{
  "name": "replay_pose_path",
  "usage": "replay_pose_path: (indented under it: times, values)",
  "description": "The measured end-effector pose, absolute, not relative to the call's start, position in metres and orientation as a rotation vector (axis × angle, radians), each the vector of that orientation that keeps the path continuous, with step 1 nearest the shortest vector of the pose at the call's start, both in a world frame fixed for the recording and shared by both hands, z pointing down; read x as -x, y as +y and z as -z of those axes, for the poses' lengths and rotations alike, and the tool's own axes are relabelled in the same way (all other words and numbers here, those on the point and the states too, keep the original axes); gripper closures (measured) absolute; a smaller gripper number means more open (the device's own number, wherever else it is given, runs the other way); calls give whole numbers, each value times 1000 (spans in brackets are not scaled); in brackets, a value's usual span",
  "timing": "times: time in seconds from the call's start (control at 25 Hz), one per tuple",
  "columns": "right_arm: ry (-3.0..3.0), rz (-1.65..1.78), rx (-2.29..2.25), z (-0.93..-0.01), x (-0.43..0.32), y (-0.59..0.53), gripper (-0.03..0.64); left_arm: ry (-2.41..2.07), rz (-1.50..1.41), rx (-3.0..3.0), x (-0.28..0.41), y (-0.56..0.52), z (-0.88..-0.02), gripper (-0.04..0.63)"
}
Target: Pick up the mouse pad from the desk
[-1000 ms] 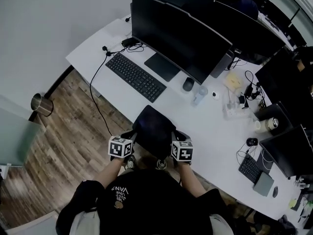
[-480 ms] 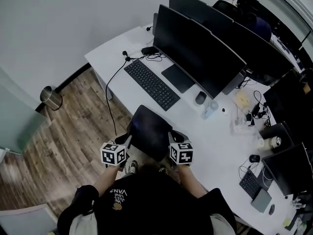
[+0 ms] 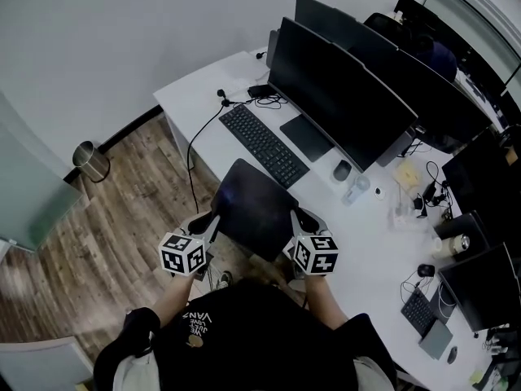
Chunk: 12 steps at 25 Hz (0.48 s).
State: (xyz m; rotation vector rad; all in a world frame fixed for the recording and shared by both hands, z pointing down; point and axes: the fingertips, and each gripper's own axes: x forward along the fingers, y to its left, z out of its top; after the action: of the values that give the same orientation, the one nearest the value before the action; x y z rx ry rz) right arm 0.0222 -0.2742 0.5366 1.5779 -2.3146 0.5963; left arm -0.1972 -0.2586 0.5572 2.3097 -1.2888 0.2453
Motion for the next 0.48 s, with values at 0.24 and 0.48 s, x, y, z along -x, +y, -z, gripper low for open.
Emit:
replay_pose_path:
  times: [0.24,0.48]
  values:
    - [-2360,-547,-1650,-503,-25,-277,574,-1279,-169,-2379,199,-263,-526,543]
    - [-2355,-529,-1699,-492,-28,-278,575,-1258,-144,-2420,196,-266,-512,543]
